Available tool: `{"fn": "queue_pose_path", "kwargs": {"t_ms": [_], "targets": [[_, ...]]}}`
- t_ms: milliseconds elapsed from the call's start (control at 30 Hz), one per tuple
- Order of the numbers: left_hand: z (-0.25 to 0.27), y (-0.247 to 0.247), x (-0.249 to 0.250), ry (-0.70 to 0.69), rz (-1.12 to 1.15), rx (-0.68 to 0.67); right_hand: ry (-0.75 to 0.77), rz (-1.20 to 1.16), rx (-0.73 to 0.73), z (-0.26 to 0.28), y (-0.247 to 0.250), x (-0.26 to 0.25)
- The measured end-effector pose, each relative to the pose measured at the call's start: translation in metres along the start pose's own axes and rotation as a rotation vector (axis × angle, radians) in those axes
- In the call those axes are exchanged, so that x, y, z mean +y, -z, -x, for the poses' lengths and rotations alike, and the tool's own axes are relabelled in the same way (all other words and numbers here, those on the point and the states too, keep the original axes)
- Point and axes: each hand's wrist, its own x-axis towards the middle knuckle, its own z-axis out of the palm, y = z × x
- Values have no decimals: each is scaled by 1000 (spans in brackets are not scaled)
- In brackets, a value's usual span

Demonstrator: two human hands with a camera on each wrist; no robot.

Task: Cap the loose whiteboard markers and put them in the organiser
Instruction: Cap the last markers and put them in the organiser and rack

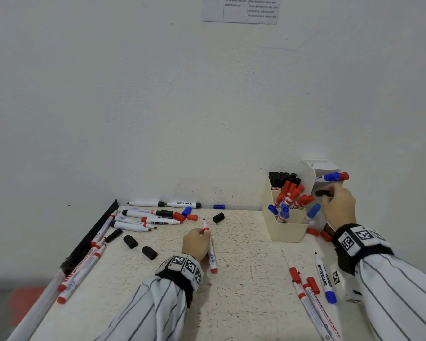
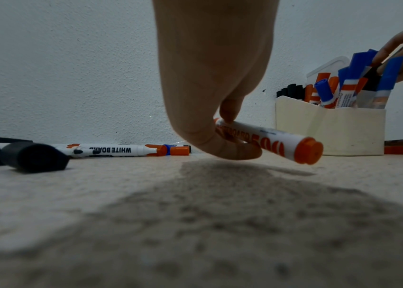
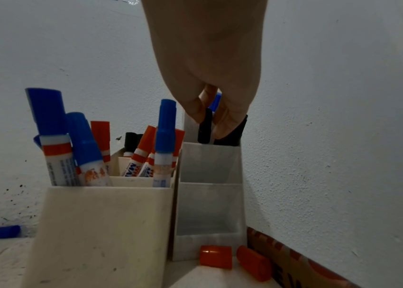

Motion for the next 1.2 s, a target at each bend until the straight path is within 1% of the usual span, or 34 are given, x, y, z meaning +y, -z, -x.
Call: {"fn": "queue_pose_path", "kwargs": {"t_ms": [100,233,400,533,733,933,1067,1100,1133,1200], "targets": [[-1,0,0,-6,8,-7,-26,-10,-13,-2,2,0],[-2,-1,-1,-11,-1,-10,-34,11,14,0,5,-4],[-3,-1,-1,-18,-54,-5,-79,-14,15,5,6,-10],[0,1,1,-33,-76,20,-72,-15,26,8,6,-11],[1,2,1,-38,-52,13,-37,-21,-22,11,4,-9],[5,2,1,-44,-28,16,-47,-80,47,18,9,-18],[7,4,3,-42,-27,16,18,-105,170,25,21,-26],[7,5,3,-39,-30,15,34,-120,181,28,25,-28],[8,5,3,-37,-36,15,45,-144,163,31,30,-31],[9,5,4,-39,-55,11,85,-184,79,37,39,-34]]}}
